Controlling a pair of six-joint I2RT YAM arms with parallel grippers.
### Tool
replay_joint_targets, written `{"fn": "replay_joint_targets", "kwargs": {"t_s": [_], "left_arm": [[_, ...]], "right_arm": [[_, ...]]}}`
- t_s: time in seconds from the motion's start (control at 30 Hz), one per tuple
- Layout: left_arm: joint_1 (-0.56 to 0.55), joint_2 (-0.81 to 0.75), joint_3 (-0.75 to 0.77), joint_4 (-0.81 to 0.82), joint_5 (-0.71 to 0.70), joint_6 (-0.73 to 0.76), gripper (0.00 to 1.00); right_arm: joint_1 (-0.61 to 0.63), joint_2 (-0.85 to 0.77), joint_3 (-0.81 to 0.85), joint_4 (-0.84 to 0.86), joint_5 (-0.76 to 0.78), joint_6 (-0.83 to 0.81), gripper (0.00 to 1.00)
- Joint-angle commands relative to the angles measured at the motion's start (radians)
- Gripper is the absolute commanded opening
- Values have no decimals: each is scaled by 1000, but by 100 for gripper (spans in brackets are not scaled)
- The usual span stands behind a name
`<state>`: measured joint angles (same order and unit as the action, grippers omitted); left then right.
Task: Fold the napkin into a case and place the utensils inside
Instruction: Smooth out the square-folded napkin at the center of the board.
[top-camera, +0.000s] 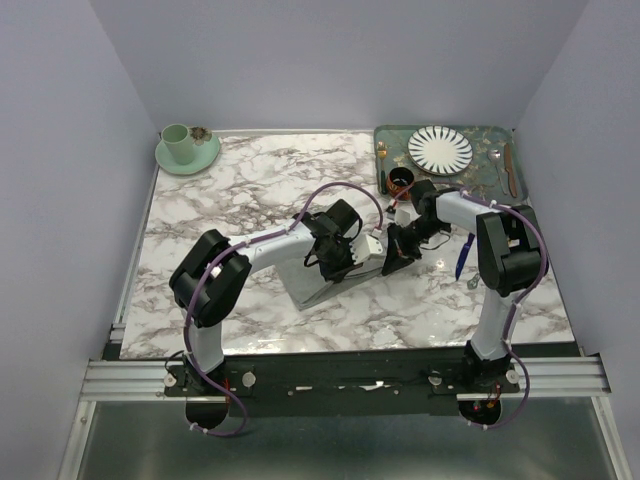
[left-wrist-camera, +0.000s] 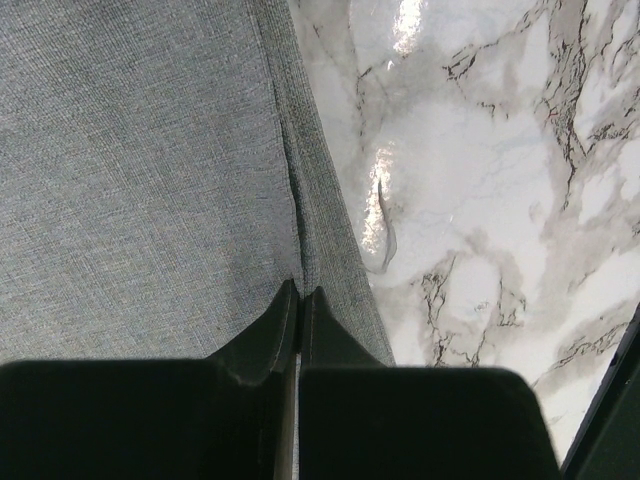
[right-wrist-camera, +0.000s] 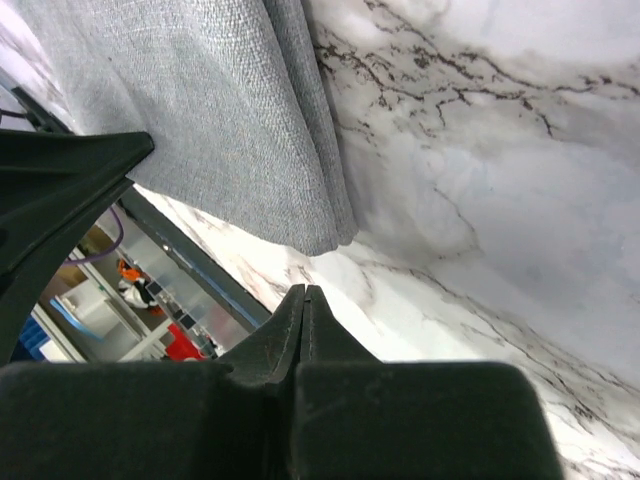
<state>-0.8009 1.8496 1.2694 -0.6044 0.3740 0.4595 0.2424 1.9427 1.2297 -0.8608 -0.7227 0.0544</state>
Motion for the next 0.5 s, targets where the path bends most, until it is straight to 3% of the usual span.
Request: {"fn": "replay_joint_targets", "kwargs": {"t_s": [0.0,0.17,0.47], "left_arm": [[-8,-13,10,-29,36,-1,4],[-6,-29,34,-64,31,25,4],[-6,-15,22,-60,54,21,4]], "right_arm": [[-25,-16,54,-55,-4,-44,13],[-25,-11,74,-66,-18,-45,20],[-26,7,100,-66,-35,-44,23]]}}
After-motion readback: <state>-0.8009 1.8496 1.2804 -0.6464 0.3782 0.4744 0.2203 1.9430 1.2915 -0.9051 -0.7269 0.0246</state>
